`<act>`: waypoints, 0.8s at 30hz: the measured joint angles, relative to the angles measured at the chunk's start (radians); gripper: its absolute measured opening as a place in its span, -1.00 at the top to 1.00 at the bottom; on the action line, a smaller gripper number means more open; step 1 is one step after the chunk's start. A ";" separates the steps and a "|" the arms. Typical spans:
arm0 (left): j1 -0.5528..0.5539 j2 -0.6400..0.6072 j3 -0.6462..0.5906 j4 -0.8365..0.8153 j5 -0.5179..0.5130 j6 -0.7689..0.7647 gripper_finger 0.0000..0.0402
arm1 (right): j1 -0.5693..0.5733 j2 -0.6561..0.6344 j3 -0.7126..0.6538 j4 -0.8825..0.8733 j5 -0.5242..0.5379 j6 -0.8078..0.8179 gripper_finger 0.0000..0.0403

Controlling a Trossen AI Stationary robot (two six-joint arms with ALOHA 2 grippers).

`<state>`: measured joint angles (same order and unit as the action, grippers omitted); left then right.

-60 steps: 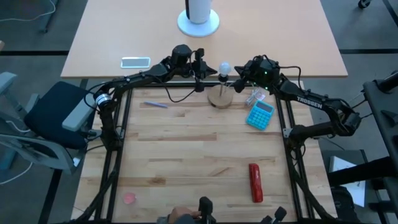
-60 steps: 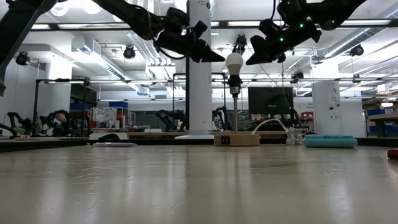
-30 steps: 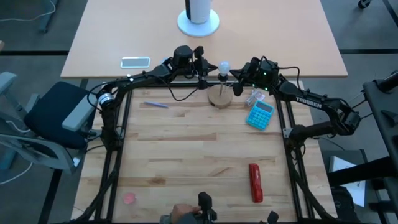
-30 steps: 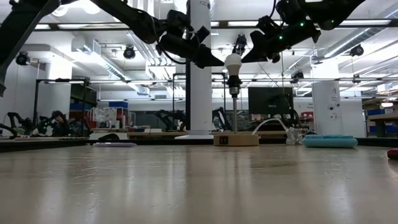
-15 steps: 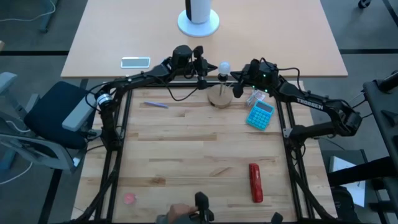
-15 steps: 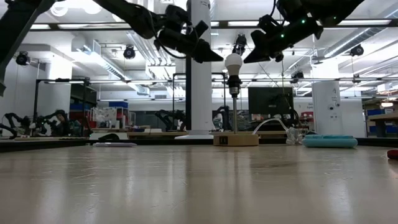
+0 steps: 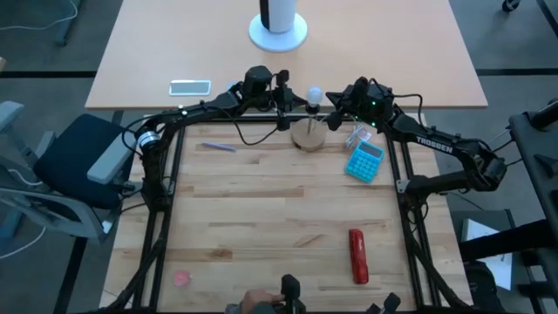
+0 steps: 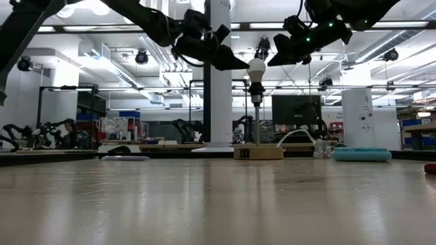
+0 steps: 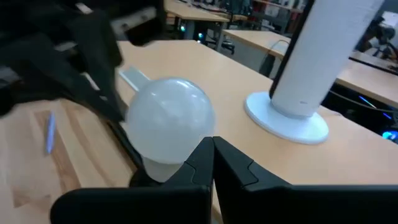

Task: Screw lightbulb
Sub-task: Insert the lightbulb into the lamp

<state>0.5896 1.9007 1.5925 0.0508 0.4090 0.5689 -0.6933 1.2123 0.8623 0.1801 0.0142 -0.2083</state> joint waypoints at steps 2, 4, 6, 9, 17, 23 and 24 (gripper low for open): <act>0.000 0.003 0.000 0.012 -0.024 -0.003 1.00 | 0.000 0.001 0.000 -0.003 -0.003 0.003 1.00; 0.000 0.003 0.000 0.013 -0.029 -0.005 1.00 | 0.000 0.002 0.000 -0.004 -0.021 0.012 1.00; 0.000 0.003 0.000 0.013 -0.031 -0.006 1.00 | 0.002 0.002 0.000 -0.003 -0.025 0.021 1.00; 0.000 0.003 0.000 0.014 -0.033 -0.006 1.00 | 0.002 0.002 0.000 -0.003 -0.049 0.025 1.00; 0.000 0.003 0.000 0.014 -0.035 -0.011 1.00 | 0.007 0.002 0.000 -0.010 -0.097 0.063 1.00; 0.001 0.003 0.000 -0.004 -0.133 -0.002 1.00 | 0.017 0.002 0.000 -0.019 -0.098 0.074 1.00; 0.002 0.003 0.000 -0.013 -0.154 0.004 1.00 | 0.018 0.002 0.000 -0.024 -0.081 0.072 1.00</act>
<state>0.5911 1.9036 1.5925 0.0380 0.2550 0.5726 -0.6754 1.2139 0.8623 0.1558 -0.0671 -0.1368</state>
